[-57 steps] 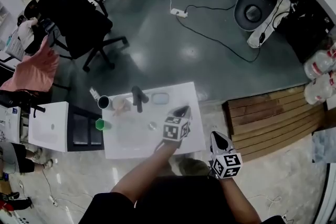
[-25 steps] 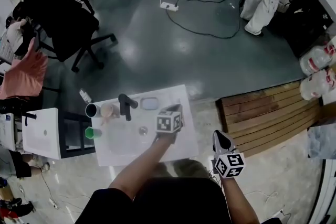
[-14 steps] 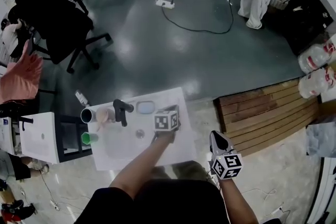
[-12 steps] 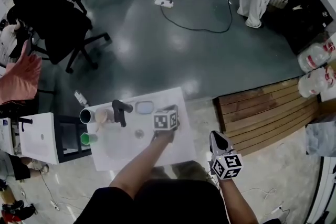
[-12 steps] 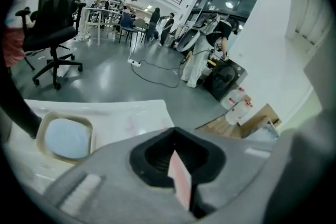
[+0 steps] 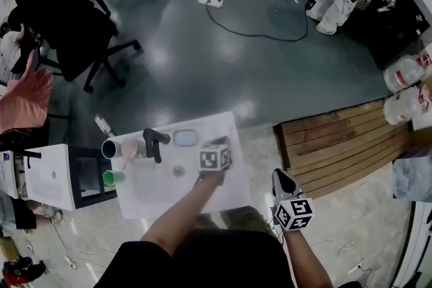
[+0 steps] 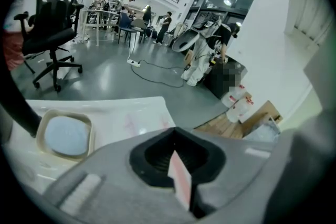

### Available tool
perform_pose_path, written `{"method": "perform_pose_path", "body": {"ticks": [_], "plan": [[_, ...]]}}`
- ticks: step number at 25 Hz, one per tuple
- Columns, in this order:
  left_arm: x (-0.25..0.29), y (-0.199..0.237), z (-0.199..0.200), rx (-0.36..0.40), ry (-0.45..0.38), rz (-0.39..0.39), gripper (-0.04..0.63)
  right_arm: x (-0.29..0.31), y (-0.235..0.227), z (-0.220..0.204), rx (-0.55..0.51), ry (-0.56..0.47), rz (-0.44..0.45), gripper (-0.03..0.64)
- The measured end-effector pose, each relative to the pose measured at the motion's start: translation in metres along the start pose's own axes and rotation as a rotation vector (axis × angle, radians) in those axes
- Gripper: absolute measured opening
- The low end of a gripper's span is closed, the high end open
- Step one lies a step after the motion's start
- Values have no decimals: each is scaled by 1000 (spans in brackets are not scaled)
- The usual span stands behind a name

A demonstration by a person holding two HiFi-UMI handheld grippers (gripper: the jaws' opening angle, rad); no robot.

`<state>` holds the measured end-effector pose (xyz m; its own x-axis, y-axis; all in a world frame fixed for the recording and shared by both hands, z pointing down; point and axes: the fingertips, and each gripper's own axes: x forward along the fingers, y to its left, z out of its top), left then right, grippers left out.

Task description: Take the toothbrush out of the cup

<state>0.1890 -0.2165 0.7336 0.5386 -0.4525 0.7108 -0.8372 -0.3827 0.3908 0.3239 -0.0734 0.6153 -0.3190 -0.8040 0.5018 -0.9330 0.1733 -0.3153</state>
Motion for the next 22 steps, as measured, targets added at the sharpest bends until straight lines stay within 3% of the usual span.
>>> {"method": "perform_pose_path", "body": {"ticks": [12,22], "plan": [[-82,-9,17,3,-149,-4,3,3,46,10,-71,-5,96,3],[-236,43,22,-61,-357,70,3,29,187,23,-161,-13,289,2]]}}
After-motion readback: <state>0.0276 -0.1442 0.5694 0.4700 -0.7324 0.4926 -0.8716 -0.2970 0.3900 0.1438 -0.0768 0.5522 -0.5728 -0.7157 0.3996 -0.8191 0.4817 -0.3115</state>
